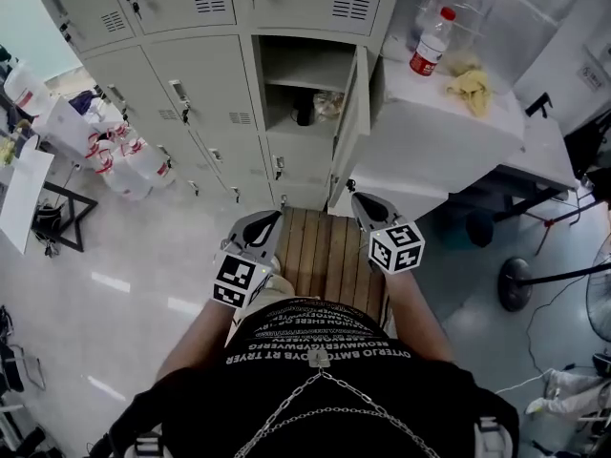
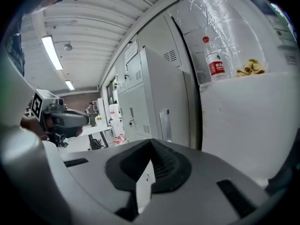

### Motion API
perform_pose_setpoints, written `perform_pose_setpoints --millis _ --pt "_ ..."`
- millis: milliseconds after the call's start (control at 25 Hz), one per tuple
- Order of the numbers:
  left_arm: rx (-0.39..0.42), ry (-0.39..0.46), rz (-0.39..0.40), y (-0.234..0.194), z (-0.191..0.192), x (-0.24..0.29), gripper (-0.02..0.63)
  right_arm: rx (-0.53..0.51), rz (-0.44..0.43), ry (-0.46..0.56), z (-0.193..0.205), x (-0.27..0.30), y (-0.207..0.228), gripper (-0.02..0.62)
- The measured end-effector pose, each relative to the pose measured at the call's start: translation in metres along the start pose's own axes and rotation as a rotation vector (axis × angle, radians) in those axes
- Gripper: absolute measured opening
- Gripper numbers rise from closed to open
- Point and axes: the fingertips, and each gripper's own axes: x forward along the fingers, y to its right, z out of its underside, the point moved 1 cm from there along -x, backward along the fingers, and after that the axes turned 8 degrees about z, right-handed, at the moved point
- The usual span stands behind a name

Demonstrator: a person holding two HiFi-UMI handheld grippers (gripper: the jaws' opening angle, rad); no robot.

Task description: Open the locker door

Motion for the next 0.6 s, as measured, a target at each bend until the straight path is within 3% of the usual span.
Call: perform_pose_setpoints --millis 200,600 --pt "0.02 -0.003 0.025 0.025 -0.006 -0.001 0.0 -0.001 0.037 0.017 0.001 -0.032 0.008 -0.003" --pt "0.076 0.01 0.082 0.042 -0.03 0.001 0.0 -0.054 0.107 0.089 -0.042 -0.066 0.011 -0.003"
